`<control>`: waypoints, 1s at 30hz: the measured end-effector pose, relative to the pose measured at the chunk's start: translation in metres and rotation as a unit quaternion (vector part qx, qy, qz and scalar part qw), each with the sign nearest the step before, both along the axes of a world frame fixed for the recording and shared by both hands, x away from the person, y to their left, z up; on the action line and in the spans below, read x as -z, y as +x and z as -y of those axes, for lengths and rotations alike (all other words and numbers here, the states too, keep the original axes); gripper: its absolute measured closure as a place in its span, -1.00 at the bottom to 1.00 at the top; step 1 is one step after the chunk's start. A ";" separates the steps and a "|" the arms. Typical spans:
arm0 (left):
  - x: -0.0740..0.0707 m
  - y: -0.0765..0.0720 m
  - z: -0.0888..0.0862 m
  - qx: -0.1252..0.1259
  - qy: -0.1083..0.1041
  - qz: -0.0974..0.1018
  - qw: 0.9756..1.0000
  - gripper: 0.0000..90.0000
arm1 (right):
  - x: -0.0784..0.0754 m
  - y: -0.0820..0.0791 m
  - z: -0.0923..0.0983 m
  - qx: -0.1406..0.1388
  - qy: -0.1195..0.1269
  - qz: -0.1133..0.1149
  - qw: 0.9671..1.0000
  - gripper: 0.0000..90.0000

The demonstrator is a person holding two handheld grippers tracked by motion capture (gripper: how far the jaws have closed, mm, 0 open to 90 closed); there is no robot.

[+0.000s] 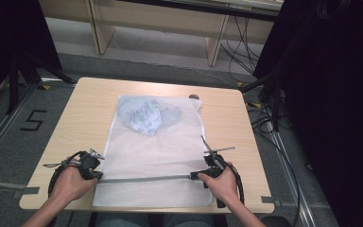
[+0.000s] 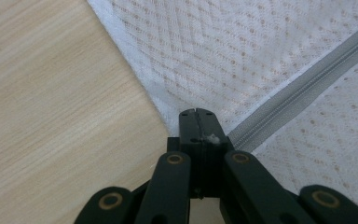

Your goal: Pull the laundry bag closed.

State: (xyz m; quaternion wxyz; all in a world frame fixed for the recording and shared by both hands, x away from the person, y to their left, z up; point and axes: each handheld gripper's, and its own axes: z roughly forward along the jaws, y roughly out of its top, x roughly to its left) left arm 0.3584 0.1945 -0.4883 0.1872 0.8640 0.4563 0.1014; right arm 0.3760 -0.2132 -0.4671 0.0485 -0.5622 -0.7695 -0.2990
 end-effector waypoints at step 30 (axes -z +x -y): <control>0.000 0.000 0.000 0.000 0.000 0.000 1.000 1.00 | -0.002 0.000 0.019 0.005 -0.002 0.010 1.000 0.93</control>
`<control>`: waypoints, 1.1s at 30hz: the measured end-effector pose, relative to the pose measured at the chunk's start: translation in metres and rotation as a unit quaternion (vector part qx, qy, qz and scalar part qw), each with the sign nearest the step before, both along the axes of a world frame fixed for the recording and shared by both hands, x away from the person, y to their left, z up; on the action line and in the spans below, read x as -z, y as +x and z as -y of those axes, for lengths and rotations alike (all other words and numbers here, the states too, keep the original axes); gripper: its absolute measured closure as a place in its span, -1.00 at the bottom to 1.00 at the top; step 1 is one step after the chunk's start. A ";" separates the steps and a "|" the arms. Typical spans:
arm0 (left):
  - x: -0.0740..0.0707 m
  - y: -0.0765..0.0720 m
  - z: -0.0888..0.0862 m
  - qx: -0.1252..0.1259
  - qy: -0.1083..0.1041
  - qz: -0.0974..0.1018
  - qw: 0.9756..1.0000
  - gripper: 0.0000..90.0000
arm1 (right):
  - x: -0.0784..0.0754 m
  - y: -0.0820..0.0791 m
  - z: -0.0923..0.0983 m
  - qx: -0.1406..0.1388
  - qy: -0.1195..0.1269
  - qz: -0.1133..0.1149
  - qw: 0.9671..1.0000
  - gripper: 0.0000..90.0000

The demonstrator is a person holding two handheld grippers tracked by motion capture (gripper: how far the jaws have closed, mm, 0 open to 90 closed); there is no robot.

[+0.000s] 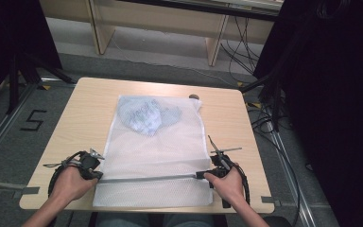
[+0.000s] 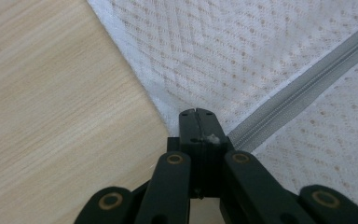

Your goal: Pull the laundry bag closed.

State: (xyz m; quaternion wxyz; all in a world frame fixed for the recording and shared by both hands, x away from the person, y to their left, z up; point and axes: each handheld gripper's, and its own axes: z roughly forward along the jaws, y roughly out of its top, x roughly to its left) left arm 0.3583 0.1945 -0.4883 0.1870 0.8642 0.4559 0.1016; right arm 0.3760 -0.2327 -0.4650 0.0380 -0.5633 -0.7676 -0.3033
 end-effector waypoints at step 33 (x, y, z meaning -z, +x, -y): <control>0.000 0.000 0.000 -0.001 -0.003 0.000 1.000 1.00 | -0.002 0.000 0.030 0.054 -0.005 -0.035 0.998 0.93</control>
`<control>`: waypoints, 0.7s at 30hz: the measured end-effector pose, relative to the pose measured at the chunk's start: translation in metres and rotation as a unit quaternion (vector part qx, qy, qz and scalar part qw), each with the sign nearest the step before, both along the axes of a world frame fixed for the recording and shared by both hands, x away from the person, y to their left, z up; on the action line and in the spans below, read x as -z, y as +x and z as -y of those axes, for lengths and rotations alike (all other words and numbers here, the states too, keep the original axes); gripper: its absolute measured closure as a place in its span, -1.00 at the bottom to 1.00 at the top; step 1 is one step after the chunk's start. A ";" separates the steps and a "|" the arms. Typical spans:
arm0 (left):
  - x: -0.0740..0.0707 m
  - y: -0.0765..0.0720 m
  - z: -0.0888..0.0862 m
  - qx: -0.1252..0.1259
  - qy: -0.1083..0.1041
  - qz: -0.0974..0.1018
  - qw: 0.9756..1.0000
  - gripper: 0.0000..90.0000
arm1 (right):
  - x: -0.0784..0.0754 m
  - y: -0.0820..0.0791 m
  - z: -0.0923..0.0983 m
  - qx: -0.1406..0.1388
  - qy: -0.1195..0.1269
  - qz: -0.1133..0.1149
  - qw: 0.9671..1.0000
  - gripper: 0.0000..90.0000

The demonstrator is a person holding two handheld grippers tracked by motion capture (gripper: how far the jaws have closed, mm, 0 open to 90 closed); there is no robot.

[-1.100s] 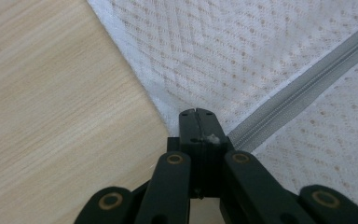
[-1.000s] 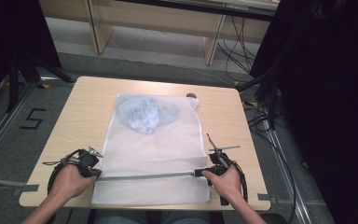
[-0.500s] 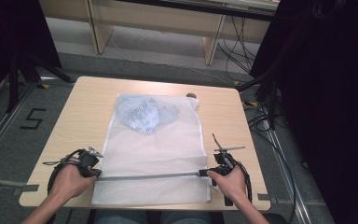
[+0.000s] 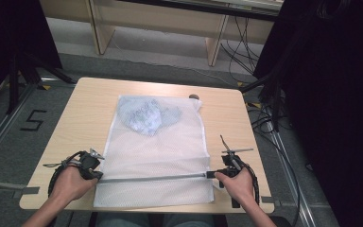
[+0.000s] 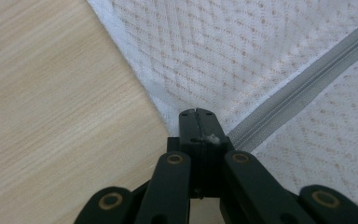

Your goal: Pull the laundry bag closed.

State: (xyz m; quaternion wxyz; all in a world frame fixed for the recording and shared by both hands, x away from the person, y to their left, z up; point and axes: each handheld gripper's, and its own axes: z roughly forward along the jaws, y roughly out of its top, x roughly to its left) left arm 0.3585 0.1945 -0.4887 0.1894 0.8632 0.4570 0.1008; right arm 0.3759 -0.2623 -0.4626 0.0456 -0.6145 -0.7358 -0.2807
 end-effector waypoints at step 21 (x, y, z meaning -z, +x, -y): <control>0.000 0.000 -0.001 0.002 -0.004 0.001 1.000 1.00 | 0.002 0.001 0.004 -0.009 -0.009 0.038 0.999 0.94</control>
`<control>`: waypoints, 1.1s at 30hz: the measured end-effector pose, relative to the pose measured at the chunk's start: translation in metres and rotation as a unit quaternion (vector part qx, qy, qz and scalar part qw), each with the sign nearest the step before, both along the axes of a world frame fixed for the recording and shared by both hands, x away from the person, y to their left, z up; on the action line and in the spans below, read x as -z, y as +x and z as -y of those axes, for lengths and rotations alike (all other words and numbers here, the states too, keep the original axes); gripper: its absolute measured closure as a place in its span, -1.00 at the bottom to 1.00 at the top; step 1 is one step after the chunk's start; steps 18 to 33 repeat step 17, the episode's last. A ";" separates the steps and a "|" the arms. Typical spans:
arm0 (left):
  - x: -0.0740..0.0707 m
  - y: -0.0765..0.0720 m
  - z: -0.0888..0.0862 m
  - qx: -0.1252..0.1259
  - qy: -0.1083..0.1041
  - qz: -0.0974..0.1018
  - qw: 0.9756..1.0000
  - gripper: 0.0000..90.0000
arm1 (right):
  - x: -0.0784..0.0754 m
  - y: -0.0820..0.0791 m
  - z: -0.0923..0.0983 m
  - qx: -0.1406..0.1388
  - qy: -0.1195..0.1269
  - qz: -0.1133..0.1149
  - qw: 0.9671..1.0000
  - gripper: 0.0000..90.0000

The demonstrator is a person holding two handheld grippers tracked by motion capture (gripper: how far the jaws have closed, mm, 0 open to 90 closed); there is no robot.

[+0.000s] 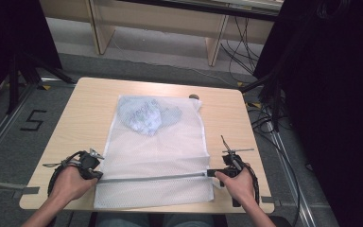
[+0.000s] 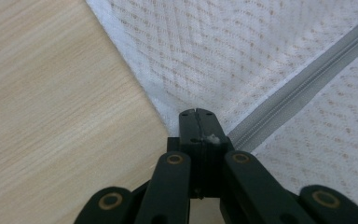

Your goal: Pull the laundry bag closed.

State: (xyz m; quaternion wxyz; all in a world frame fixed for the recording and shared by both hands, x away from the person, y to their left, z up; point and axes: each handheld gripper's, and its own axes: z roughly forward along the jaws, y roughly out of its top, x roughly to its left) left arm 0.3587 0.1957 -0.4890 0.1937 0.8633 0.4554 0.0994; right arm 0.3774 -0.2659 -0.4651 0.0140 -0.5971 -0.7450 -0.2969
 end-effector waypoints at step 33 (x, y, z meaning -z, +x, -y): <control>-0.008 0.001 -0.004 -0.036 -0.023 0.066 0.997 0.75 | -0.008 0.003 0.018 0.045 -0.012 0.039 0.998 0.73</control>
